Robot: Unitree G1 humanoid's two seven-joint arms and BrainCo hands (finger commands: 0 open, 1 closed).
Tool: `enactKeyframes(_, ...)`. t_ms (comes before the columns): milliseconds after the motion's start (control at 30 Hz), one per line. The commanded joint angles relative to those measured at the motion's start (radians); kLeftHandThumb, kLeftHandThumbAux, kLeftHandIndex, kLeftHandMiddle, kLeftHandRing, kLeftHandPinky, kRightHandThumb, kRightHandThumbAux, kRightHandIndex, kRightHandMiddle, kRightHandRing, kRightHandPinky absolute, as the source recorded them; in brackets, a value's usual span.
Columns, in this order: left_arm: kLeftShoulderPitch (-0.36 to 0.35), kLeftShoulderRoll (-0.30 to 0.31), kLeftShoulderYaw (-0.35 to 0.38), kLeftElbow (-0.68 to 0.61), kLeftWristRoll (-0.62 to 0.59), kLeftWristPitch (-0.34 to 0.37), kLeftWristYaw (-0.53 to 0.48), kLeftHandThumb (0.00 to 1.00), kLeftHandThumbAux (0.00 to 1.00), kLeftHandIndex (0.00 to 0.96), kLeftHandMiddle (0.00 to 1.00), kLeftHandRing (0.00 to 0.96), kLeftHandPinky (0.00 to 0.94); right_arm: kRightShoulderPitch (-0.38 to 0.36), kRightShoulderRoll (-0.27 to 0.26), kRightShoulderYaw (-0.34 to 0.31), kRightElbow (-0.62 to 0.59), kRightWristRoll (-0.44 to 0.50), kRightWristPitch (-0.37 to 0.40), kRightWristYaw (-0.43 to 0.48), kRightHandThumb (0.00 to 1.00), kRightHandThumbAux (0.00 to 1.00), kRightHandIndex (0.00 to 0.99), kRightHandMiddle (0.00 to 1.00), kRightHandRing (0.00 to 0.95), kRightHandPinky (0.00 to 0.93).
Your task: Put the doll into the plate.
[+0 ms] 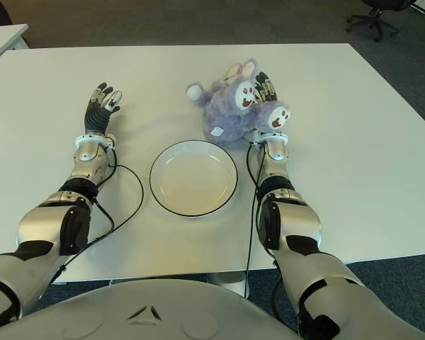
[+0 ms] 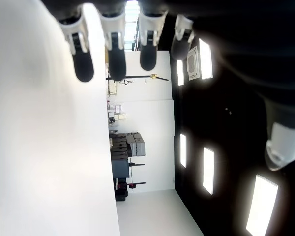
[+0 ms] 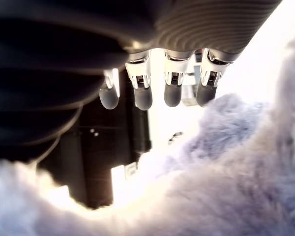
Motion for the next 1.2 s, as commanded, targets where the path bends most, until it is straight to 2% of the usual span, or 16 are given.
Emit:
enactKeyframes(33, 0.111, -0.023, 0.001, 0.067, 0.001, 0.049, -0.009, 0.035, 0.516, 0.000, 0.108, 0.138, 0.176, 0.160, 0.029, 0.008, 0.055, -0.003, -0.052, 0.019, 0.156, 0.591, 0.007, 0.030, 0.032, 0.061)
enactKeyframes(300, 0.112, -0.024, 0.008, 0.068, -0.007, 0.047, -0.015, 0.041, 0.527, 0.000, 0.121, 0.154, 0.211, 0.171, 0.027, 0.020, 0.051, -0.004, -0.085, 0.036, 0.168, 0.570, 0.002, 0.029, 0.030, 0.057)
enactKeyframes(867, 0.114, -0.026, 0.009, 0.066, -0.010, 0.047, -0.011, 0.024, 0.541, 0.000, 0.115, 0.139, 0.165, 0.191, 0.016, 0.030, 0.042, -0.007, -0.152, 0.057, 0.174, 0.531, 0.000, 0.031, 0.029, 0.041)
enactKeyframes(1200, 0.118, -0.028, 0.007, 0.062, -0.009, 0.042, -0.006, 0.027, 0.543, 0.000, 0.114, 0.143, 0.195, 0.201, 0.007, 0.035, 0.037, -0.003, -0.179, 0.082, 0.177, 0.516, 0.000, 0.015, 0.014, 0.029)
